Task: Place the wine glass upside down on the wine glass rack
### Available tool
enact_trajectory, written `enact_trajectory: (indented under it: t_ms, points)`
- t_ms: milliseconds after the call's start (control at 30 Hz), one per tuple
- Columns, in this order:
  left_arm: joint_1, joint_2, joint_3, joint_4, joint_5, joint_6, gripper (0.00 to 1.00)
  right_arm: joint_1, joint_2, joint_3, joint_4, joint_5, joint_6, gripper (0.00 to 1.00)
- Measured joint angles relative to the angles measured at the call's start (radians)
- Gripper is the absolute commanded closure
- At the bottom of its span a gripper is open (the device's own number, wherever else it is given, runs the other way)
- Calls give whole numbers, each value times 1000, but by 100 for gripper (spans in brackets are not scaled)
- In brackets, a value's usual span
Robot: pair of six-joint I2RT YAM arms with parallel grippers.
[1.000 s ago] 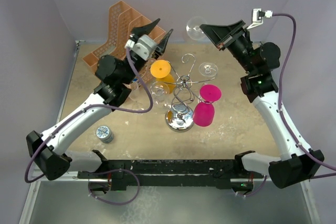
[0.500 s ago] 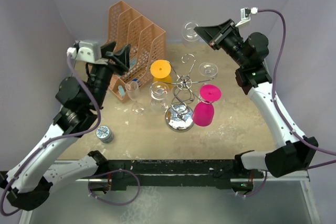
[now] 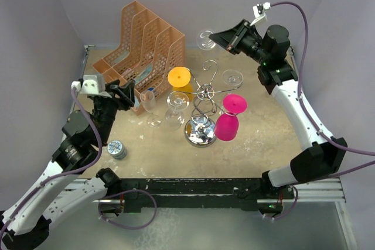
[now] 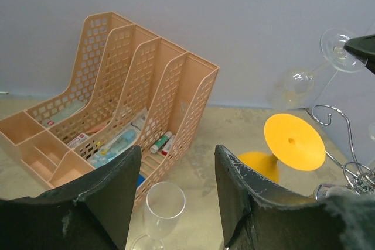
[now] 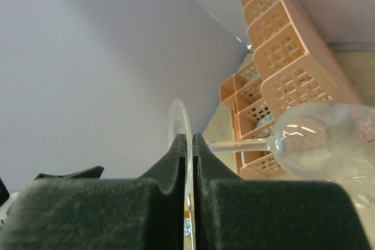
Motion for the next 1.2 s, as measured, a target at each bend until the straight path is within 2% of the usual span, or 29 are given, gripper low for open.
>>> enact_trajectory:
  t_ms: [667,1200]
  points:
    - [0,-34,-13,-23,-3,-56,49,66,46,36,-171,-60,-51,100]
    - [0,-23,-13,-31,-16,-74,48,73,-32,-3,-243,-61,-92,100]
